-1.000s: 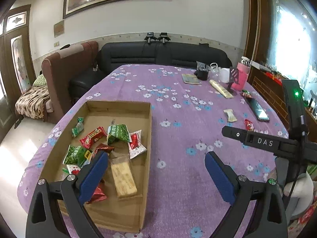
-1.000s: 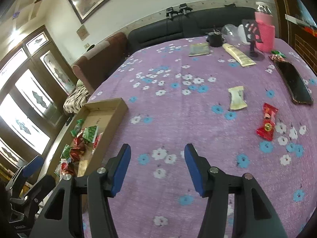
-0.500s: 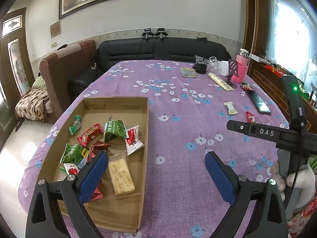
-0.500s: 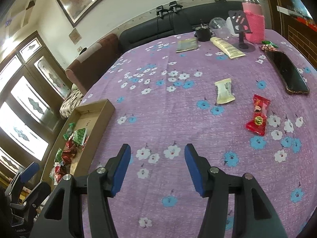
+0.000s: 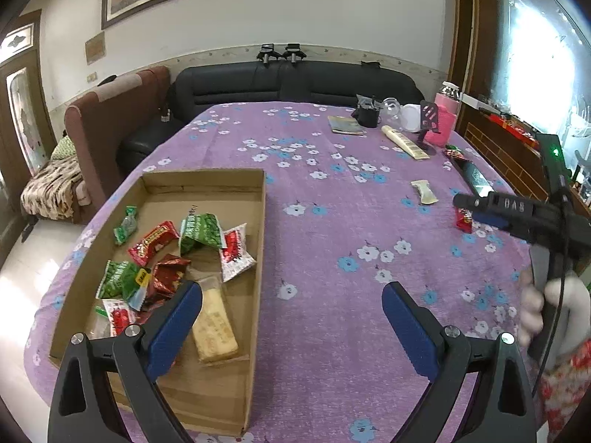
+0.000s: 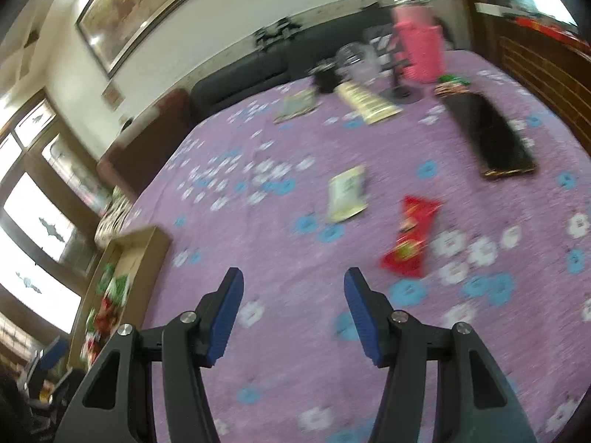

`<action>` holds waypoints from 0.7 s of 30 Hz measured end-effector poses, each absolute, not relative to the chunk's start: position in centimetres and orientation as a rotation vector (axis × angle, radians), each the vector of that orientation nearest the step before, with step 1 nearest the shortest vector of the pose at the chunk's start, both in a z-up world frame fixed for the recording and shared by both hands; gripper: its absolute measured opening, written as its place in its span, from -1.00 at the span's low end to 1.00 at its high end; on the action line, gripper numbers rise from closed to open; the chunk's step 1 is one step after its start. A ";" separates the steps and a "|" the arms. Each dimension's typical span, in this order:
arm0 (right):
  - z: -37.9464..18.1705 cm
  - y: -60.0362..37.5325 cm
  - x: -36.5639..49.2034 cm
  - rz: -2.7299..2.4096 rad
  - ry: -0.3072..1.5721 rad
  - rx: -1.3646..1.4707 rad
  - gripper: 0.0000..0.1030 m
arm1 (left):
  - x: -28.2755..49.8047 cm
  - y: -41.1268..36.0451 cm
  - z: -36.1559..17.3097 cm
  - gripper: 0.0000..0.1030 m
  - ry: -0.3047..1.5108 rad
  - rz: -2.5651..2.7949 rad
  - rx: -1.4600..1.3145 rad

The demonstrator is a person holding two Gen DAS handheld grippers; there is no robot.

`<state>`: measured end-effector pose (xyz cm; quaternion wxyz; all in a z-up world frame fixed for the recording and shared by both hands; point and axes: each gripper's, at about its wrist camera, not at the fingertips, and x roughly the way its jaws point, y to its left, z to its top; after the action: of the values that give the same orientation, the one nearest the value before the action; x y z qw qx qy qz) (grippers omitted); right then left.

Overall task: Organize snacks
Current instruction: 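Move both open tools toward the red candy and white-wrapped bar, then grasp the red wrapped candy with the right tool while the left tool grasps the white-wrapped bar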

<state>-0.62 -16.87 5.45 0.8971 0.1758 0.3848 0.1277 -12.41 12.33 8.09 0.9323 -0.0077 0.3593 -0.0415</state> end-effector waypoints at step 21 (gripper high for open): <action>1.7 -21.3 6.1 0.035 0.866 0.320 -0.39 | -11.0 11.4 7.0 0.93 0.783 -0.180 -0.082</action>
<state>6.10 -21.34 1.73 0.8951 0.1545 0.4179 0.0169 -11.02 11.43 6.97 0.9196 -0.0400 0.3808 -0.0876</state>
